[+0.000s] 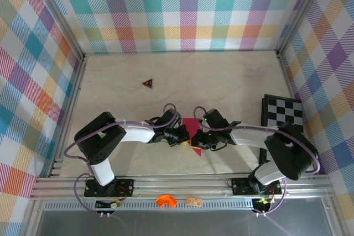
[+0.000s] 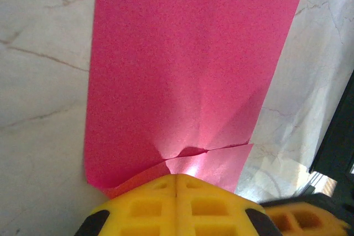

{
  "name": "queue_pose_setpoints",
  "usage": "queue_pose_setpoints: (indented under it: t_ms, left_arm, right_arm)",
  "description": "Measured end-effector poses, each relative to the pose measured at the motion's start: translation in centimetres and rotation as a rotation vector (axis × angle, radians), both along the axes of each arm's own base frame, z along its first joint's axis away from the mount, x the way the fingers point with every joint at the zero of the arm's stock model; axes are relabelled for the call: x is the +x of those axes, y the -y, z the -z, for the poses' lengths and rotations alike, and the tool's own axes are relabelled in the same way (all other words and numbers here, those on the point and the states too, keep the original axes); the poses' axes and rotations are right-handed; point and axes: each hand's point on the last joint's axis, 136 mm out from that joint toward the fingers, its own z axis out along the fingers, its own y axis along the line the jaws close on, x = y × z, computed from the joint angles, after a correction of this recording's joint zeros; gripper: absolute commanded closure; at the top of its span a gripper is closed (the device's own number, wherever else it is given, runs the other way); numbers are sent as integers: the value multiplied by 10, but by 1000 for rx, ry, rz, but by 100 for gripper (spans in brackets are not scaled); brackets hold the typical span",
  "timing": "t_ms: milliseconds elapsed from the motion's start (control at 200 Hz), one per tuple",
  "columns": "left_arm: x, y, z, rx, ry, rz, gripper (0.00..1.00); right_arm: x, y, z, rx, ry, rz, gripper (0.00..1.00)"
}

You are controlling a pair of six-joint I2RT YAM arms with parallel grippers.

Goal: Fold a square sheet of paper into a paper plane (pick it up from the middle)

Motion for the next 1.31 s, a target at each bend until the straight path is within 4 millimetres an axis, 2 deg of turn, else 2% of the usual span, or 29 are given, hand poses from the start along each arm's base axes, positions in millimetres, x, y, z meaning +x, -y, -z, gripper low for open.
queue_pose_setpoints:
  t_ms: [90,165,390,620,770,950,1075,1180,1305]
  left_arm:
    - [0,0,0,0,0,0,100]
    - [0,0,0,0,0,-1,100]
    - [0,1,0,-1,-1,1,100]
    - [0,1,0,-2,-6,4,100]
    - [0,1,0,1,-7,5,100]
    - [0,1,0,4,-7,7,100]
    - [0,1,0,5,-5,9,100]
    - [-1,1,0,5,-5,10,100]
    - [0,1,0,11,-5,14,100]
  right_arm:
    - [-5,5,11,-25,-25,-2,85]
    - [-9,8,10,-17,-14,-5,84]
    - [-40,32,11,19,9,-8,83]
    - [-54,44,6,31,8,9,83]
    - [-47,43,-14,63,69,30,86]
    - [-21,28,-30,67,110,60,95]
    - [-5,14,-21,45,85,64,100]
    - [4,4,-10,29,52,58,100]
    - [6,5,7,-8,10,63,100]
